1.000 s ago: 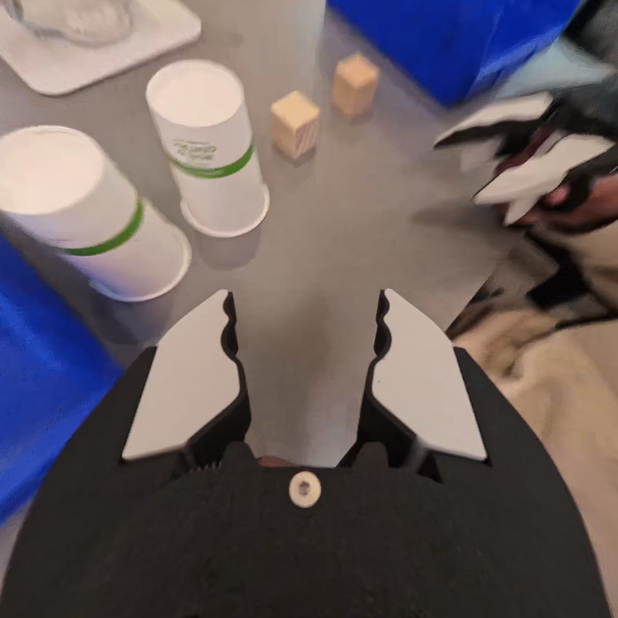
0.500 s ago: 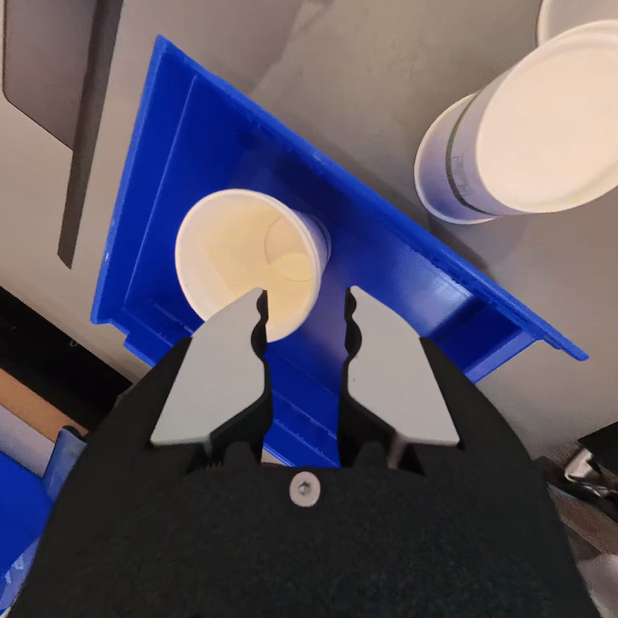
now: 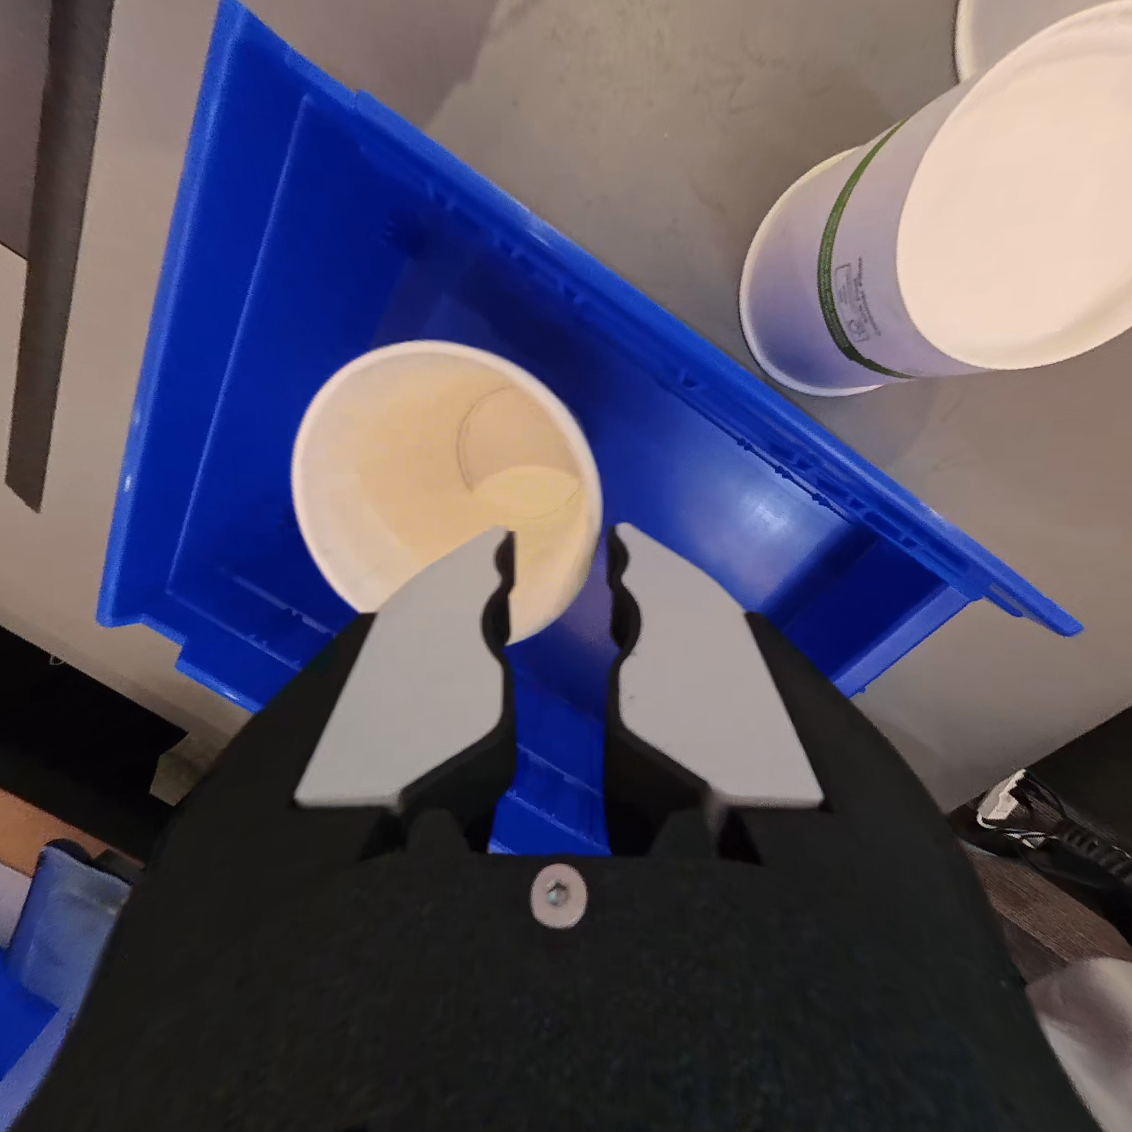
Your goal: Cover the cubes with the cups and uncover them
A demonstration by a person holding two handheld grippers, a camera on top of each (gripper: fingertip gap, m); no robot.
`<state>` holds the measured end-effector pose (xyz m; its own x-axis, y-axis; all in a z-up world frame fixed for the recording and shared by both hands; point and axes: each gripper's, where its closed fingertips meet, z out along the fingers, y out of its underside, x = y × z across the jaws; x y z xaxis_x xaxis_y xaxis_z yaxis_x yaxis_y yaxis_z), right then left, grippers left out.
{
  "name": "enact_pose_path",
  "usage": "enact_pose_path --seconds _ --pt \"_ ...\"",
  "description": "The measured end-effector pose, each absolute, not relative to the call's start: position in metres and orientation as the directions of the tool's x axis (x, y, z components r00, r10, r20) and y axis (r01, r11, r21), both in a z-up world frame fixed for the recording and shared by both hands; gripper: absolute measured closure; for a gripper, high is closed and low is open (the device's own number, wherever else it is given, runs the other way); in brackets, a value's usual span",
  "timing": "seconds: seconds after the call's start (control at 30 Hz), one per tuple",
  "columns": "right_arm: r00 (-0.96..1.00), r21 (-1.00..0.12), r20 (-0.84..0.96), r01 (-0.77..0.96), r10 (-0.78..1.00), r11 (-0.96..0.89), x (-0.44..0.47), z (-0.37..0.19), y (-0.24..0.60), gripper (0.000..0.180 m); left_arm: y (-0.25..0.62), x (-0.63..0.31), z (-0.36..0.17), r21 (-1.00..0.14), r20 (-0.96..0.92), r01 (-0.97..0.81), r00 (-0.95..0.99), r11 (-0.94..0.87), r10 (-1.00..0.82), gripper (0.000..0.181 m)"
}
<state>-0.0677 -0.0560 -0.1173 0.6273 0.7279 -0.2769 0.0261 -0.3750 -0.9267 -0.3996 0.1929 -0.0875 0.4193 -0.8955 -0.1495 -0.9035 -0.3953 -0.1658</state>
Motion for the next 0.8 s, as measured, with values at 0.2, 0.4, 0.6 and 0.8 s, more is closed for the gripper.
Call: enact_pose_path --seconds 0.2,0.4,0.6,0.8 --pt "0.626 -0.927 -0.271 0.035 0.732 -0.373 -0.069 -0.117 -0.057 0.116 0.187 -0.4 -0.084 -0.162 -0.123 -0.908 0.407 -0.386 -0.905 0.172" --pt "0.627 -0.927 -0.267 0.039 0.732 -0.372 -0.069 -0.116 -0.058 0.117 0.187 -0.4 -0.084 -0.141 -0.123 -0.916 0.393 -0.376 -0.911 0.177" --pt "0.622 -0.926 -0.266 0.046 0.736 -0.374 -0.07 -0.117 -0.059 0.118 0.186 -0.395 -0.071 -0.16 -0.125 -0.918 0.384 -0.363 -0.915 0.177" --pt "0.62 -0.927 -0.257 0.058 0.741 -0.37 -0.07 -0.116 -0.061 0.119 0.185 -0.401 -0.062 -0.123 -0.138 -0.924 0.377 -0.362 -0.916 0.175"
